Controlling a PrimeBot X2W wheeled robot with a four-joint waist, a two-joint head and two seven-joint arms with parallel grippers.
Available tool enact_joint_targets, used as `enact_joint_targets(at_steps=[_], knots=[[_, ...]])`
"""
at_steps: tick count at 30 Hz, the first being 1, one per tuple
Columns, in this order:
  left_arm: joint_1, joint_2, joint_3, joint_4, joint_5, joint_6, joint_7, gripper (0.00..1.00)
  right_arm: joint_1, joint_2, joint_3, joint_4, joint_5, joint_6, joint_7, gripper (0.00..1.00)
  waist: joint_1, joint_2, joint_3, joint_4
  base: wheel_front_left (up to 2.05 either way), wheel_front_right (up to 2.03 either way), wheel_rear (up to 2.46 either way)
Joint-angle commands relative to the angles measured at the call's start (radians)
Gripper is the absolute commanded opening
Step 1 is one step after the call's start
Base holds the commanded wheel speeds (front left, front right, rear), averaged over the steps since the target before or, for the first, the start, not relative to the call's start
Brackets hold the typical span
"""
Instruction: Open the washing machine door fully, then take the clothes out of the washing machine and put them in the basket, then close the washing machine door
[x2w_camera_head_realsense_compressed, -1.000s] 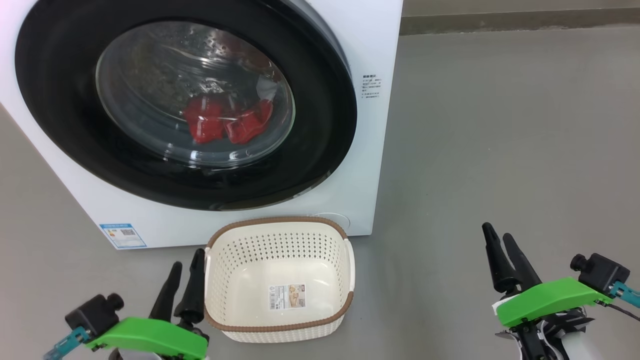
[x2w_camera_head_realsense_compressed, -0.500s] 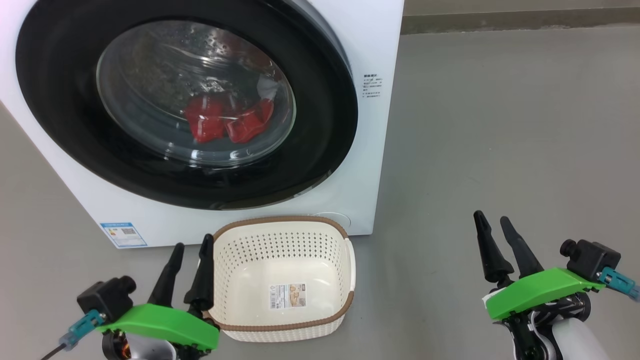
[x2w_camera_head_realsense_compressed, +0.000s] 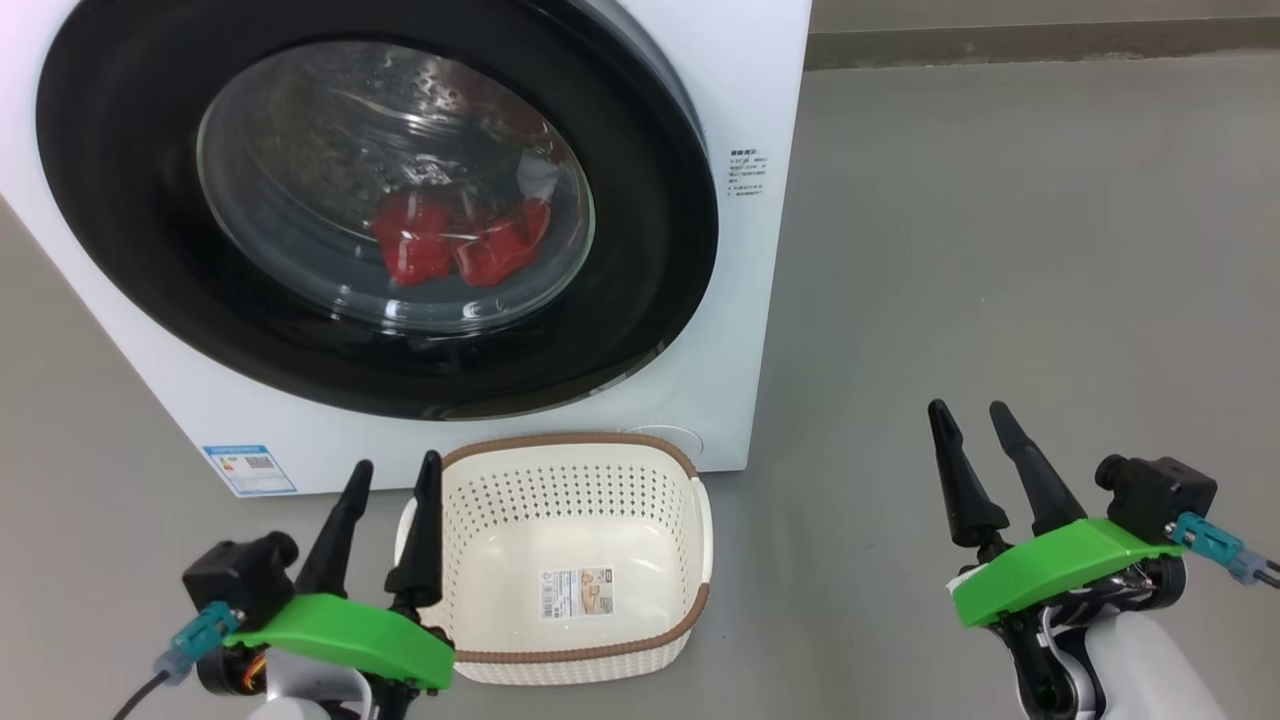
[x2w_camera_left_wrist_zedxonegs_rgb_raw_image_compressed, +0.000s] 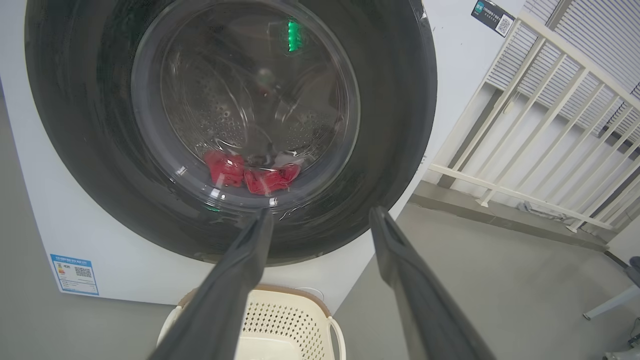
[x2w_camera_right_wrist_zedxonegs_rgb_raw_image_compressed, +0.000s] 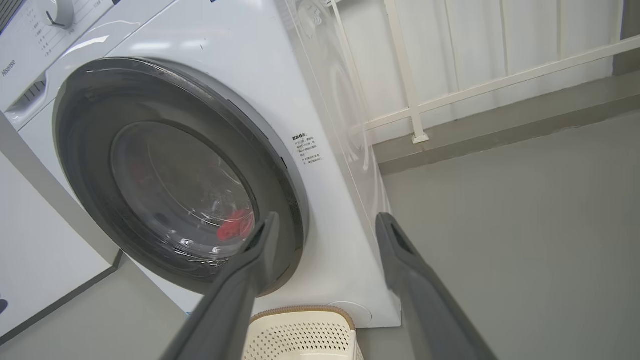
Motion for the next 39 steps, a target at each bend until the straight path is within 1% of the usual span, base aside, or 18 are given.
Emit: enact_joint_targets(at_steps=[1, 29, 39], knots=[[-0.057, 0.020, 0.016, -0.020, 0.037, 0.005, -0.016, 1.00, -0.054, -0.011, 0.025, -0.022, -0.041, -0.001, -0.015, 1.00, -0.0002, 0.0000, -0.001, -0.001, 0.00, 0.00, 0.00], [-0.121, 0.026, -0.020, -0.017, 0.334, 0.020, -0.095, 1.00, -0.114, -0.021, 0.070, -0.006, -0.339, -0.001, -0.094, 1.00, -0.0002, 0.0000, -0.011, 0.007, 0.00, 0.00, 0.00], [-0.113, 0.026, -0.015, -0.017, 0.327, 0.017, -0.095, 1.00, -0.108, -0.019, 0.067, -0.006, -0.339, -0.001, -0.094, 1.00, -0.0002, 0.0000, -0.009, 0.005, 0.00, 0.00, 0.00]])
